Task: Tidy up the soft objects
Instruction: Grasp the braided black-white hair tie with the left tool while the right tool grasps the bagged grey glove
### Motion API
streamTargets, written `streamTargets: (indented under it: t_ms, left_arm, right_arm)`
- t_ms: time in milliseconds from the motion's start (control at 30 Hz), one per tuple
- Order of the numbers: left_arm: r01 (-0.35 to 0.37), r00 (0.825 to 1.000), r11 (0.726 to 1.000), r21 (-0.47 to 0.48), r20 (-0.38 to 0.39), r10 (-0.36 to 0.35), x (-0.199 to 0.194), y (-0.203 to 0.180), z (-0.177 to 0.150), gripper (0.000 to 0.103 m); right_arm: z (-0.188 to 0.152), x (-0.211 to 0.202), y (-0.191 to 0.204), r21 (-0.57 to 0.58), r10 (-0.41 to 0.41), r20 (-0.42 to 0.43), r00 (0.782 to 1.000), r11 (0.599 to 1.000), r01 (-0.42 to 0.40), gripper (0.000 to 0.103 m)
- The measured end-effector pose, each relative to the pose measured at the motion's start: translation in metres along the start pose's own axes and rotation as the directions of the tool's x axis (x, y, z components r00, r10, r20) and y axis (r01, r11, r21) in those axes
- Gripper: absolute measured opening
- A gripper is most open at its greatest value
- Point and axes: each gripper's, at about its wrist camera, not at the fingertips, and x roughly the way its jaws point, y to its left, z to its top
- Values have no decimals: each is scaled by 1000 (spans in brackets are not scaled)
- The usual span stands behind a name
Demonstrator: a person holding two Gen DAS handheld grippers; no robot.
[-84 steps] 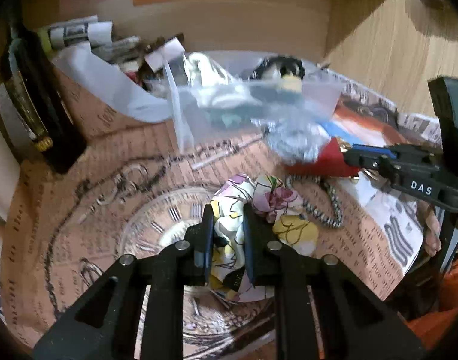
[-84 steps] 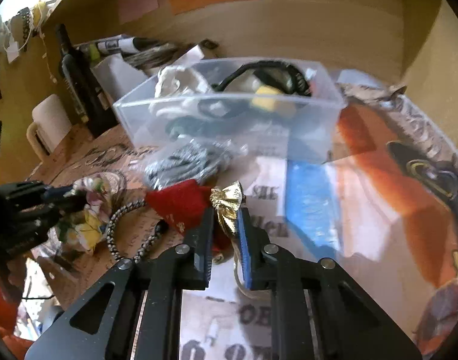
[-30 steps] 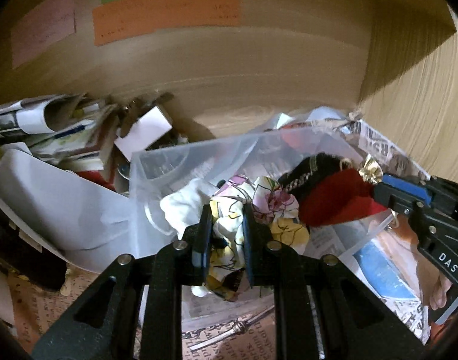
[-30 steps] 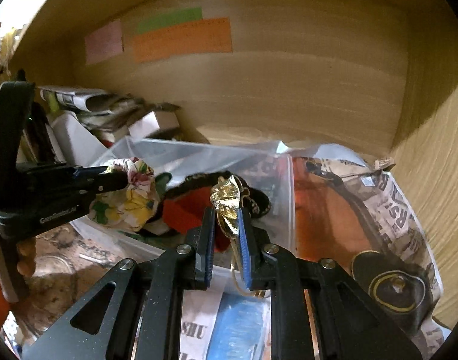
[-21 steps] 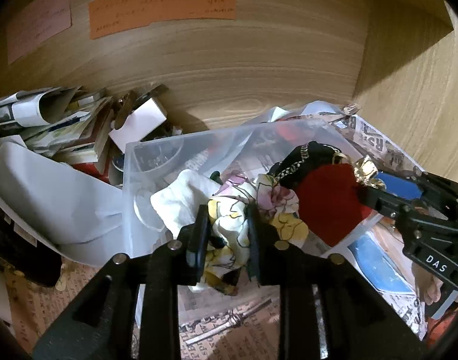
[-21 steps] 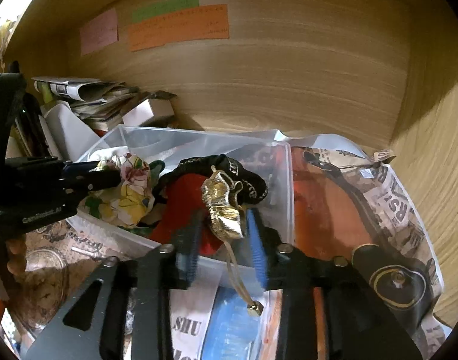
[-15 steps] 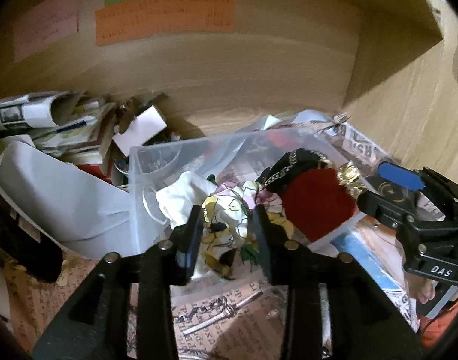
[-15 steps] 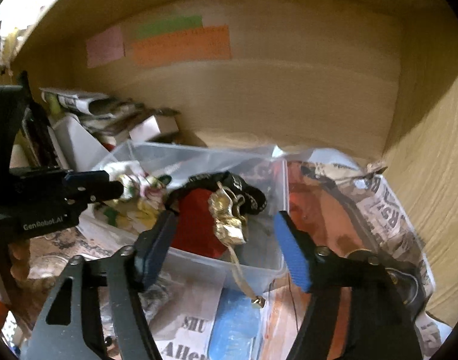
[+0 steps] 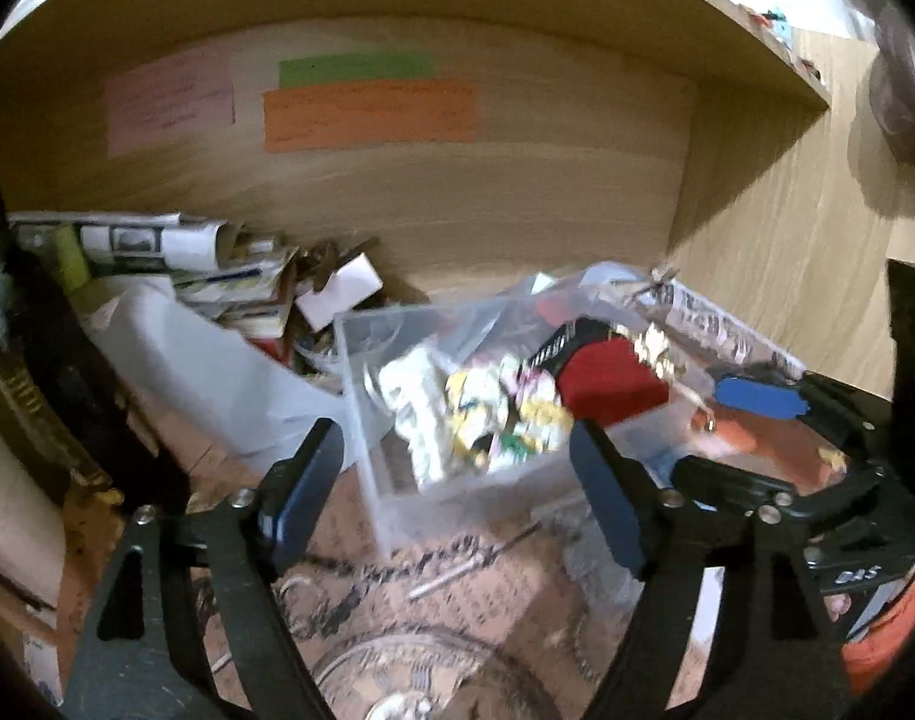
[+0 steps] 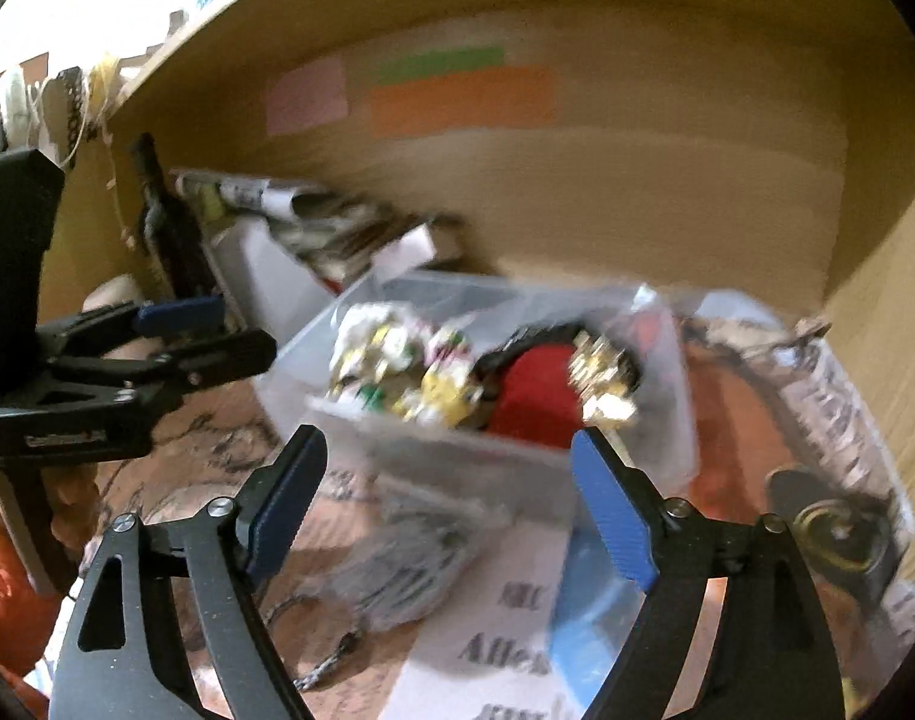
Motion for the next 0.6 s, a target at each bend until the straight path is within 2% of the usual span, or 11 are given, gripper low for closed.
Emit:
streamTargets:
  t_ms: [100, 233, 367, 467, 533, 600]
  left_arm:
    - [-1, 999, 1000, 1, -35, 1, -2, 2, -13, 84]
    - [1, 995, 1000, 3, -95, -1, 3, 5, -31, 84]
    - [44, 986, 999, -12, -161, -45, 11, 4, -49, 84]
    - [71, 978, 997, -5, -196, -71, 14, -5, -62, 84]
    - [87, 972, 996, -8, -217, -87, 19, -11, -67, 84]
    - [103, 965, 995, -14, -241, -103, 23, -17, -73, 84]
  right_arm:
    - [-10, 17, 4, 5, 21, -66, 998, 1000, -21, 82]
    - [-22, 39, 6, 25, 42, -154, 987, 999, -39, 82]
    - [-32, 54, 7, 14, 27, -225, 974, 1000, -25, 78]
    - [-38, 60, 7, 12, 38, -266, 963, 999, -36, 60]
    - [-41, 60, 6, 13, 36, -271, 962, 999, -33, 36]
    - [-42, 54, 6, 8, 32, -255, 966, 999, -31, 28]
